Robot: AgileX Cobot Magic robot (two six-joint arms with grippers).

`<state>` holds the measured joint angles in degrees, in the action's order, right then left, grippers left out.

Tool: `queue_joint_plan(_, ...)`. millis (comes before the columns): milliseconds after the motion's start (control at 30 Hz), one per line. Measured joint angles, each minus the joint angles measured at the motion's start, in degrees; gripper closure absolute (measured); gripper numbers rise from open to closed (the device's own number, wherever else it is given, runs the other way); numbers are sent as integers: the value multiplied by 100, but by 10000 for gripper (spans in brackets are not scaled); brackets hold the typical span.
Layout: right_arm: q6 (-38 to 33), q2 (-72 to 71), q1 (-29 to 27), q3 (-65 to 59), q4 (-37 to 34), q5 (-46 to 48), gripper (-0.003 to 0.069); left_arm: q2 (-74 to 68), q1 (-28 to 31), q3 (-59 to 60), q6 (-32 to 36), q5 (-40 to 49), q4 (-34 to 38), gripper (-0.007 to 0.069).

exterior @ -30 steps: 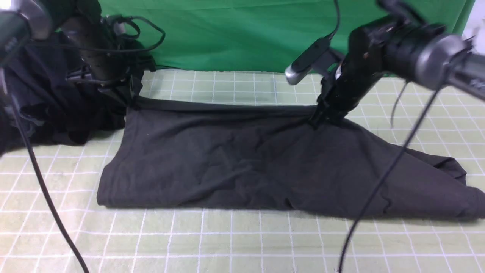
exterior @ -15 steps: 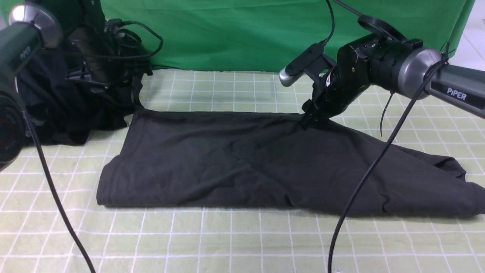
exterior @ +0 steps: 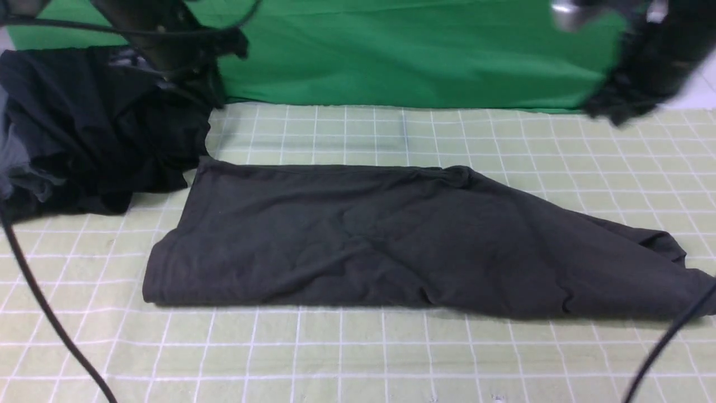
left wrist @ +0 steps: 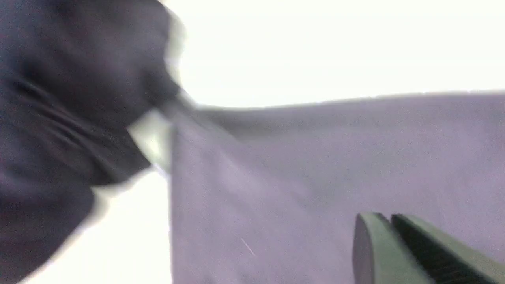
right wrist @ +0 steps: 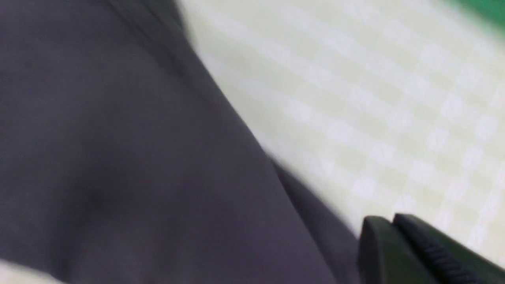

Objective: Fold a long-sleeved shirt over a green coffee tablecloth.
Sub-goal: 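Pull the folded dark garment lengthwise by its ends to straighten it flat on the table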

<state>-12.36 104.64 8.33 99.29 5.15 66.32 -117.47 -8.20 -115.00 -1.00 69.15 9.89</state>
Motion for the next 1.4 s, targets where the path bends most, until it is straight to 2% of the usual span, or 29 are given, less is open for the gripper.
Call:
queue_joint_plan(67,-165,13,-639,-392,-382,131,658,260,-379,837,53,7,-156,627)
queue_joint_plan(100,-181,13,-685,-471,-420,121,658,281,-444,903,61,1,-194,627)
queue_joint_plan(133,-273,52,-987,-741,-727,-51,652,326,-677,1454,100,-106,-348,631)
queue_joint_plan(233,-425,147,-1237,-1051,-1040,-429,604,308,-896,1946,100,-398,-509,631)
queue_joint_plan(267,-546,260,-1307,-1144,-1130,-606,536,242,-1016,2261,100,-666,-569,631)
queue_joint_plan(333,-600,380,-1325,-1159,-1166,-738,459,171,-1046,2409,100,-763,-581,631)
queue_joint_plan(400,-684,623,-1334,-1159,-1233,-891,333,-7,-1043,2576,100,-849,-658,631)
queue_joint_plan(467,-690,813,-1334,-1159,-1270,-956,275,-128,-991,2622,-6,-860,-686,631)
queue_joint_plan(567,-694,1128,-1334,-1159,-1270,-896,246,-236,-886,2623,-74,-841,-637,630)
queue_joint_plan(733,-694,1330,-1334,-1159,-1279,-849,256,-250,-874,2616,-74,-820,-638,629)
queue_joint_plan(833,-694,1473,-1334,-1159,-1298,-822,298,-256,-874,2611,-74,-820,-638,629)
queue_joint_plan(900,-694,1519,-1334,-1159,-1304,-822,359,-256,-874,2611,-74,-820,-638,629)
queue_joint_plan(967,-694,1518,-1334,-1159,-1304,-816,545,-256,-874,2611,-74,-820,-638,629)
queue_joint_plan(1000,-694,1518,-1334,-1159,-1304,-816,545,-256,-874,2611,-74,-820,-638,629)
queue_joint_plan(1033,-694,1487,-1334,-1159,-1304,-795,602,-256,-874,2611,-74,-820,-638,629)
queue_joint_plan(1067,-694,1456,-1334,-1159,-1304,-768,622,-256,-874,2611,-74,-820,-638,629)
queue_joint_plan(1400,-603,681,-1334,-1050,-1015,-1085,648,-261,-874,2611,-43,-820,-638,629)
